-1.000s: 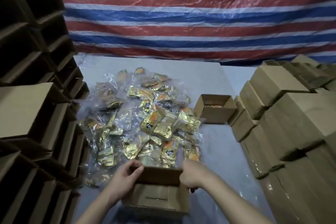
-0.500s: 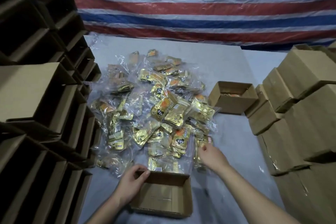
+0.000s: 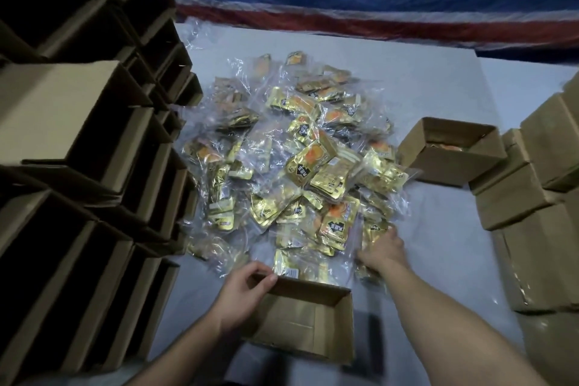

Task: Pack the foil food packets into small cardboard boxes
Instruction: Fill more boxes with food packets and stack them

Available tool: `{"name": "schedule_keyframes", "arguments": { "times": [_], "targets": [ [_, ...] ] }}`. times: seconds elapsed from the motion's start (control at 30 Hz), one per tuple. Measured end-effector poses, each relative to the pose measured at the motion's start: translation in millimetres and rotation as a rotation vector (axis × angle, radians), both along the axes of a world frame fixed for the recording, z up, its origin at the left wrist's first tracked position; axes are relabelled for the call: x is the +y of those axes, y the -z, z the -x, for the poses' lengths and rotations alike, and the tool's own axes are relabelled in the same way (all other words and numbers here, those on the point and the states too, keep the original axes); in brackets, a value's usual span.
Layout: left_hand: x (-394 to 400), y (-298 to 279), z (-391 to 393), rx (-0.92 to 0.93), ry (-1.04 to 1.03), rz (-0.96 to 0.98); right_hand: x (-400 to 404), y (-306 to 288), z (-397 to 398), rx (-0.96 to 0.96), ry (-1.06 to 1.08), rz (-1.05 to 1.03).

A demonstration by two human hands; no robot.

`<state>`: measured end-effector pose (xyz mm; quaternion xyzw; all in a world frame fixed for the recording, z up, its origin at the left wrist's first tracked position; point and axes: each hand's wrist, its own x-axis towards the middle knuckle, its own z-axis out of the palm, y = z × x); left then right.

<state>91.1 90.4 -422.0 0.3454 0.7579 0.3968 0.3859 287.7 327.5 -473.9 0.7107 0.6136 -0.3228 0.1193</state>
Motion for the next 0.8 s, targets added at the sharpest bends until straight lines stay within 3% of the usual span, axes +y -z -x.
{"name": "schedule_keyframes", "arguments": {
  "times": [0.17,0.23,0.4,0.5,0.67,0.73,0.8],
  "targets": [
    [1,2,-1,-0.006,-0.014,0.015,0,-5,-12,0.098,0.163,0.063],
    [1,3,-2,-0.005,-0.012,0.008,2,-16,-26,0.345,0.343,0.109],
    [2,3,0,-0.036,0.015,-0.013,-8,-83,-61,1.196,0.791,0.367],
    [3,3,-1,-0.05,0.033,-0.009,-24,-130,-61,1.515,0.665,0.542],
    [1,2,1,-0.056,0.095,0.02,-70,-163,-37,1.542,0.319,0.725],
    [0,1,-1,-0.075,0.084,0.011,-91,-163,-24,1.355,0.104,0.687],
    [0,-1,-4,-0.137,0.032,-0.019,-109,-158,-9,1.041,-0.246,0.564]
  ]
}}
